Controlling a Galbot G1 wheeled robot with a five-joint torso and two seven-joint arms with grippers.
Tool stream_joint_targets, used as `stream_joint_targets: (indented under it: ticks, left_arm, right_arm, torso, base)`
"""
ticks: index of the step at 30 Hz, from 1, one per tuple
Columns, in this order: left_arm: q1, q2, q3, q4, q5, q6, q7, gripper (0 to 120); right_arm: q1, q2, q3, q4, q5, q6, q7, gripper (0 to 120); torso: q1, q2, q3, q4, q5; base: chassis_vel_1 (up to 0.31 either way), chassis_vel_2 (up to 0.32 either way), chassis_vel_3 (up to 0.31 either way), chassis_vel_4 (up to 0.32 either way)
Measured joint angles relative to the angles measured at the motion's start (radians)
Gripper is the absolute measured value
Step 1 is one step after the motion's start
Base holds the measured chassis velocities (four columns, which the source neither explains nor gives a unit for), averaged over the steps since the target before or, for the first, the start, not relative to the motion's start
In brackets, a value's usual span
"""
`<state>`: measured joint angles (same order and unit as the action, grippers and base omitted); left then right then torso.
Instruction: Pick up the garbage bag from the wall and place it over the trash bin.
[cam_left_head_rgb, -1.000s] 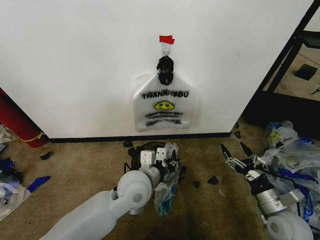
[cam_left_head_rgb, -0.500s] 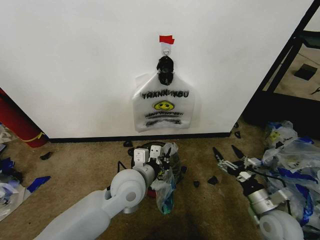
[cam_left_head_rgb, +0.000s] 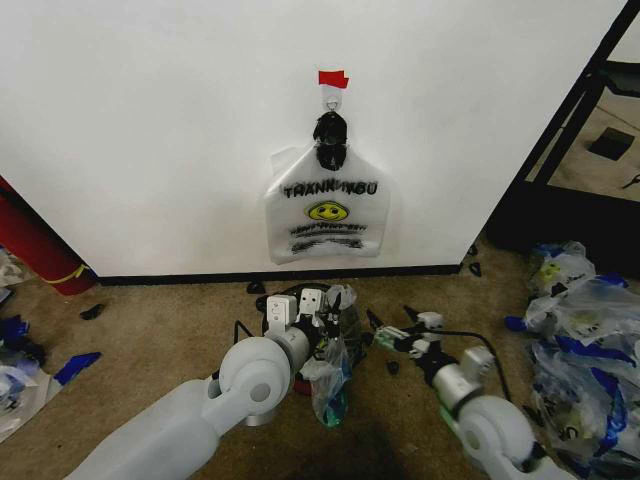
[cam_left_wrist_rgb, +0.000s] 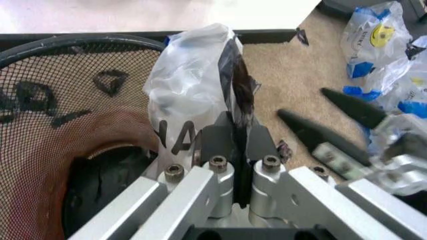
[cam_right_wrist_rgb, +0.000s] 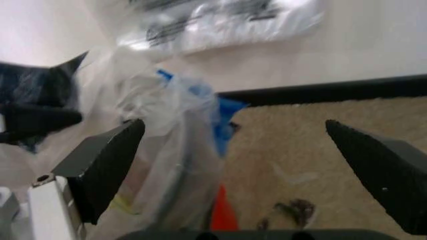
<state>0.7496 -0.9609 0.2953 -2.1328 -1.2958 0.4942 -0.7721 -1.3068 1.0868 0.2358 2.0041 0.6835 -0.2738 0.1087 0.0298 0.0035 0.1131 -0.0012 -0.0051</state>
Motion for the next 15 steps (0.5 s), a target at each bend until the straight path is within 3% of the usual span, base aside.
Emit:
stream_joint_targets:
  ticks: [15]
  left_arm:
    - [-0.012, 0.008, -0.011, -0.008, -0.013, -0.001, 0.000, 0]
  right_arm:
    - [0.166, 0.018, -0.125, -0.018, 0.094, -0.240, 0.217, 98]
  torso:
    - [0.000, 0.000, 0.000, -0.0001, -0.0002]
  base:
    - [0.000, 0.000, 0.000, 0.000]
